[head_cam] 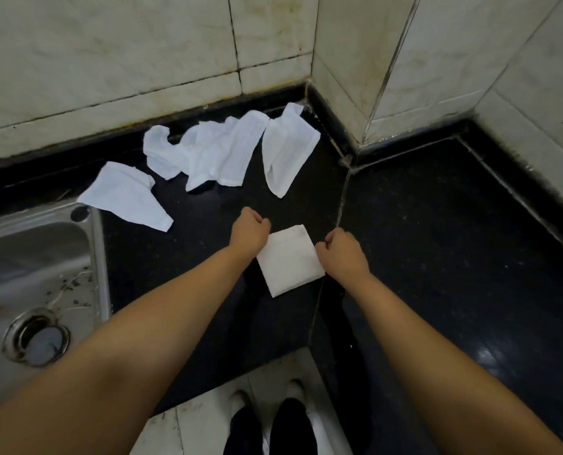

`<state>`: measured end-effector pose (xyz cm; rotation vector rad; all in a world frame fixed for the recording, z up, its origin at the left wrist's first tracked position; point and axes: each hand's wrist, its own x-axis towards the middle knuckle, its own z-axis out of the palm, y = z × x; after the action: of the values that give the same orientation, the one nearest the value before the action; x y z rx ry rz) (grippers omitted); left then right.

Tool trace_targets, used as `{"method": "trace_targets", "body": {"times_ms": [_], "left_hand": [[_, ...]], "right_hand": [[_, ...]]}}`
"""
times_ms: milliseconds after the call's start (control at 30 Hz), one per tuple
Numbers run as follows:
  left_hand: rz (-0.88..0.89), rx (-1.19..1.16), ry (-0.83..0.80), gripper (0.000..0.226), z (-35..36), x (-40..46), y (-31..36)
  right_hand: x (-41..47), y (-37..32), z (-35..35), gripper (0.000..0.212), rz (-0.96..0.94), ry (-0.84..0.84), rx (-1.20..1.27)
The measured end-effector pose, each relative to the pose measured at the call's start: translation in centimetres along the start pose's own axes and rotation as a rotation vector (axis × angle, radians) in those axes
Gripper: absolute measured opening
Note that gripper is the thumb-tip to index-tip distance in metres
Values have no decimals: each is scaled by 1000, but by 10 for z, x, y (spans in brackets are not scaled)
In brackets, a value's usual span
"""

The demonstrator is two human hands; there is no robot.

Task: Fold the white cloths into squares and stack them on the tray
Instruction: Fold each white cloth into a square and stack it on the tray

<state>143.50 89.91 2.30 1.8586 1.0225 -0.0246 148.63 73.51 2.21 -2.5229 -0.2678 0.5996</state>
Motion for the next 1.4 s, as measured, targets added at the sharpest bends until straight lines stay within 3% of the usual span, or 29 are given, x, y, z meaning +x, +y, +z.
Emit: {"method": "trace_targets", "body": {"times_ms": [67,167,267,367,467,600,733,867,1000,1133,1267,1400], "left_hand": [[-23,159,21,28,-6,-5,-20],[-66,354,-98,53,0,-14,-42],[-18,357,-75,44,8,-18,-48],[10,234,-40,18,6,-23,-42],[-11,-14,-52,11,-2,-27,-35],[-62,-336,-146,5,-13,-38,-14],[18,-417,-261,7,-13,-57,14],[-9,-523,-508,26,-7,-88,38],[18,-431,-708,26,1,-128,49],[85,-294,-850,30,26,-172,45],[137,-166,-1035,29,62,-234,32],[127,-112,-1245,26,106,-321,11]], "right_hand": [[8,-12,5,34,-37,-34,-74],[14,-24,20,46,8,-97,-178],[14,-30,30,48,57,-92,-284],[13,-30,32,34,88,-111,-242],[8,-25,28,29,80,-138,-25],[-11,-21,8,30,87,-66,451],[-41,-13,-14,31,121,-40,805],[-86,4,-33,36,134,-39,1079],[-140,27,-33,38,129,23,1400],[-199,61,-27,55,229,263,1451],[-270,97,-32,30,501,611,1347],[-374,134,-29,35,478,927,1160]]}}
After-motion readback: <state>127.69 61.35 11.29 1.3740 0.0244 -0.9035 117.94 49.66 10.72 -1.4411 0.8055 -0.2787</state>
